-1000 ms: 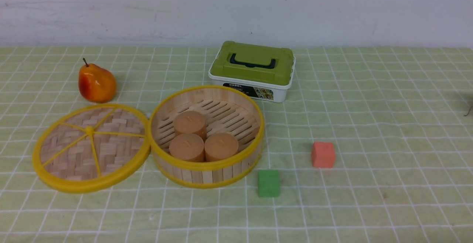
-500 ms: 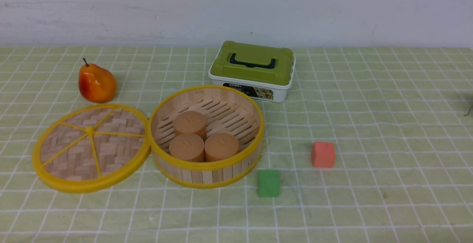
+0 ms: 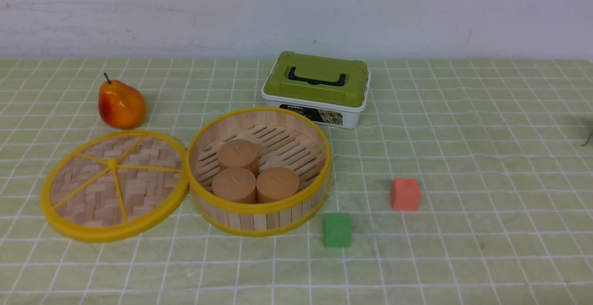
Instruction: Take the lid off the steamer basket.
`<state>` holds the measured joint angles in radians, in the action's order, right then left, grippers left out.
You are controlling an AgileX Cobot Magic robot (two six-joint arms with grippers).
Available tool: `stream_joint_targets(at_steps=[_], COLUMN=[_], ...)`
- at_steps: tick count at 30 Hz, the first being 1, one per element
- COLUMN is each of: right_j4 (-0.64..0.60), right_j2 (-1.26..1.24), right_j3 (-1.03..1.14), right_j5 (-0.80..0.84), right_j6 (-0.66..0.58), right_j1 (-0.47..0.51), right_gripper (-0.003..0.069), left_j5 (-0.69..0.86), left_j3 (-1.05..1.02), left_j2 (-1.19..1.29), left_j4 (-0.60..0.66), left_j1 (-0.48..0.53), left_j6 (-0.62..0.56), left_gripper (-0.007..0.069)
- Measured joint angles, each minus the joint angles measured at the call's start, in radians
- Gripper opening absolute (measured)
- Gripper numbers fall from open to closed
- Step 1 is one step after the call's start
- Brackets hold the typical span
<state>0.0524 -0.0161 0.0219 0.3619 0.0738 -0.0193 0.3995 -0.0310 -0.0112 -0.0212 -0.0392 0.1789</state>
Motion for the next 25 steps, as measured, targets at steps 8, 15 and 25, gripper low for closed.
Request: stream_joint_targets(at_steps=[8, 15, 25], right_j4=[0.0, 0.0, 0.0], right_j2=[0.0, 0.0, 0.0], right_j3=[0.0, 0.0, 0.0], right_j5=[0.001, 0.002, 0.003], right_j6=[0.0, 0.0, 0.0], right_j1=[0.0, 0.0, 0.0], right_gripper=[0.0241, 0.0241, 0.0241], left_j5=[0.0, 0.0, 0.0], left_j3=[0.0, 0.0, 0.0], left_j2=[0.0, 0.0, 0.0], left_j4=[0.0, 0.0, 0.0], left_j1=[0.0, 0.0, 0.0], left_j6=[0.0, 0.0, 0.0], left_gripper=[-0.0011, -0.0004, -0.0001])
